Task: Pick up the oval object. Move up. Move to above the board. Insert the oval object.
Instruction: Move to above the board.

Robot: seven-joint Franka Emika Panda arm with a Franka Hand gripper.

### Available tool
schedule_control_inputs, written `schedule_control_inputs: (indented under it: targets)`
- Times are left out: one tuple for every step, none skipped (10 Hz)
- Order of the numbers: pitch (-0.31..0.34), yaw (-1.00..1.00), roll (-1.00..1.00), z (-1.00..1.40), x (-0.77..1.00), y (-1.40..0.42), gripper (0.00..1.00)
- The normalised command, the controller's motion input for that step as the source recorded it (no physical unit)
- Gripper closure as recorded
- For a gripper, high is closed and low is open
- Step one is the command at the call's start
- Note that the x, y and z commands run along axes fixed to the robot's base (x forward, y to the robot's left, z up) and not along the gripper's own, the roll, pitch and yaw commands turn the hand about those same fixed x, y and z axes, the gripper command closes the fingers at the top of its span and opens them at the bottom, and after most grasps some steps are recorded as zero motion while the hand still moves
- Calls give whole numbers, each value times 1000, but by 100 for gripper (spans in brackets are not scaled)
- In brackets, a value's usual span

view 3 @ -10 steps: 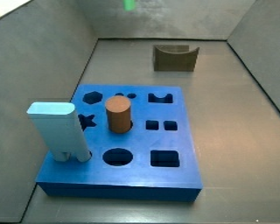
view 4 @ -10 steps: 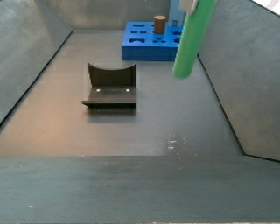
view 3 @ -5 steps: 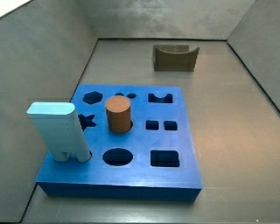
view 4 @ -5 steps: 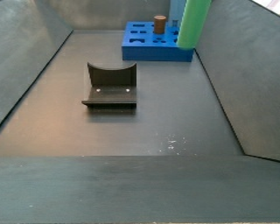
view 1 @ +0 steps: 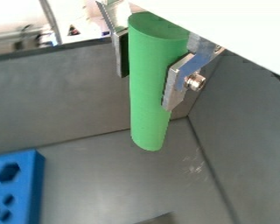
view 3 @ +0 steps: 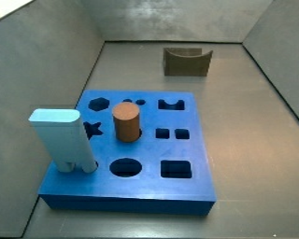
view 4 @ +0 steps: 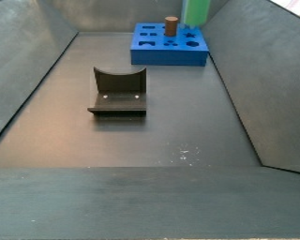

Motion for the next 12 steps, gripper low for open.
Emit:
schedule_control_inputs:
  targets:
    - [129, -1000, 106, 13, 65, -1000, 100]
    - [127, -1000, 110, 16, 65, -1000, 100]
    - [131, -1000, 111, 17, 65, -1000, 100]
    - [139, -1000, 111, 19, 68, -1000, 100]
    - [159, -1000, 103, 20, 72, -1000, 100]
    - [174, -777, 74, 23, 81, -1000, 100]
    - [172, -515, 41, 27, 91, -1000, 100]
    - [171, -319, 11, 30, 102, -1000, 100]
    - [168, -182, -10, 32, 113, -1000, 100]
    - [160, -51, -6, 36, 129, -1000, 100]
    - [145, -22, -6, 42, 143, -1000, 100]
    - [141, -22, -15, 44, 153, -1000, 100]
